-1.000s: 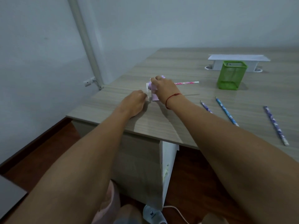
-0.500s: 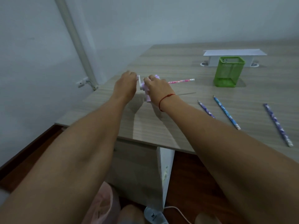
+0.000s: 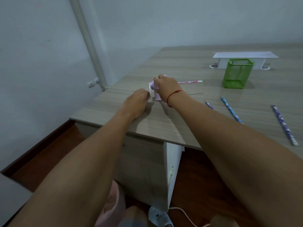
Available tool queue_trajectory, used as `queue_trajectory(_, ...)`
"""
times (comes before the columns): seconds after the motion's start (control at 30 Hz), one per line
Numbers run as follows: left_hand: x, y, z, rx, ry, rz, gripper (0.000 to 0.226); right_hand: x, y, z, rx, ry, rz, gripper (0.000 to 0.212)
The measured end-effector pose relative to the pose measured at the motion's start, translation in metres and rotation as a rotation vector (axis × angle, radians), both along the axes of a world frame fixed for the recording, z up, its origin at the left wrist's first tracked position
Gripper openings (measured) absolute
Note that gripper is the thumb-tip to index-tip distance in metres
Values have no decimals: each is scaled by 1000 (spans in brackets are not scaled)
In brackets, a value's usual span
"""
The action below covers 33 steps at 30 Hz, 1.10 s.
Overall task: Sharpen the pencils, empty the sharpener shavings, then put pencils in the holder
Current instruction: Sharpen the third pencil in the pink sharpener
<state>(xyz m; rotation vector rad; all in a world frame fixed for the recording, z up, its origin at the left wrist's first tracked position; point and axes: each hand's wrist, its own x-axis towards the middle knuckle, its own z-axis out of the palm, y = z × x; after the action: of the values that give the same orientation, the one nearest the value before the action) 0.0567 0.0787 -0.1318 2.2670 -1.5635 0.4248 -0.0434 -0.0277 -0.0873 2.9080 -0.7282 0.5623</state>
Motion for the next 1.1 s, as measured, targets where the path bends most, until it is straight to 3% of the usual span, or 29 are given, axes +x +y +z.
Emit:
queue_trajectory(0.23,34,-32,3,204,-5,5,31,6,-8,-1,3,-16,-1,32)
queue_trajectory(0.47,46,-51,26,74,-246,86,21,8,-10,-4,-43,-11,-8,35)
queue_trajectory(0.63,43,-33,41,-68,-411,-35,30,10,-4,1,-37,-18,-15,32)
queue_trajectory(0.8,17,-1,24,-90,-326,-94,5,10,0,4,-19,-6,-18,33)
queue_trajectory(0.93,4,7,7,-140,-62,-94,18,8,-2,0,7,0,-35,32)
queue_trajectory(1.1,7,3,4,-109,-59,-96,23,4,-16,-8,-45,32,55,43)
